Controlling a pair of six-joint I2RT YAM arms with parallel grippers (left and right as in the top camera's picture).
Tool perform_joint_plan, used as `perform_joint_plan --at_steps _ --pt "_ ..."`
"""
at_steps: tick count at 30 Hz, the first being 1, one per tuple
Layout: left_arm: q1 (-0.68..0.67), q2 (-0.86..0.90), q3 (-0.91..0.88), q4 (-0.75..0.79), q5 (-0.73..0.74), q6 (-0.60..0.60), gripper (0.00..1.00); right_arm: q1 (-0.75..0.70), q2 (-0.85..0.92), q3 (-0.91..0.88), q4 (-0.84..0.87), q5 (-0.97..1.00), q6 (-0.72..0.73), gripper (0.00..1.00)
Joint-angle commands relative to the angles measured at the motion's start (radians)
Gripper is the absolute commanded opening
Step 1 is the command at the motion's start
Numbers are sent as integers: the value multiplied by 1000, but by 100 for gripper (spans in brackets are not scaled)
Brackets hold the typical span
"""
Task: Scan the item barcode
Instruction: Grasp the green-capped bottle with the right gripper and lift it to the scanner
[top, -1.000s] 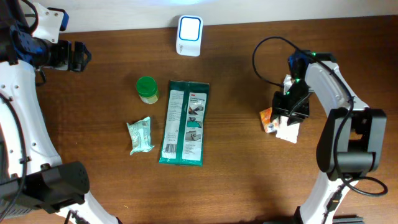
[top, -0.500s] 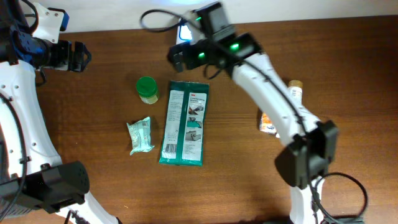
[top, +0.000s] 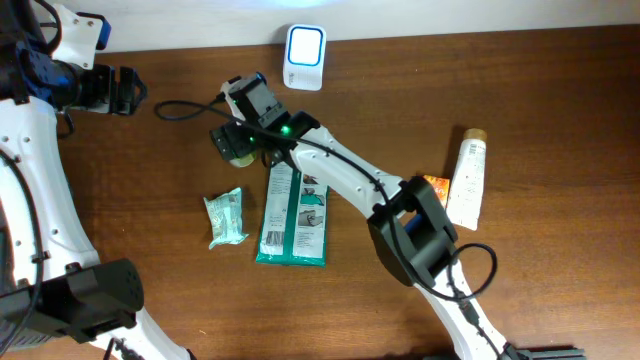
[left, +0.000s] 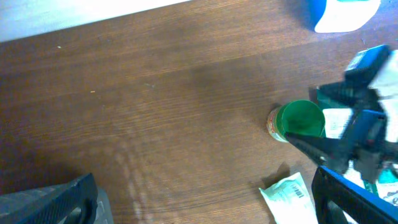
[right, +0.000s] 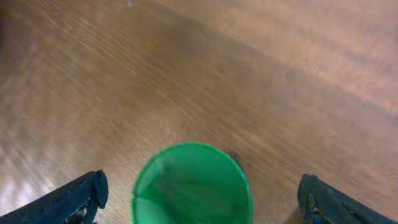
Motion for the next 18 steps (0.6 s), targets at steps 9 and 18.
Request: perform_joint_plan --at_steps 9,18 --pt "2 8 -2 -1 14 18 99 31 41 4 -11 13 -3 80" --pt "2 8 -2 -1 14 18 99 28 39 4 -8 82 -47 67"
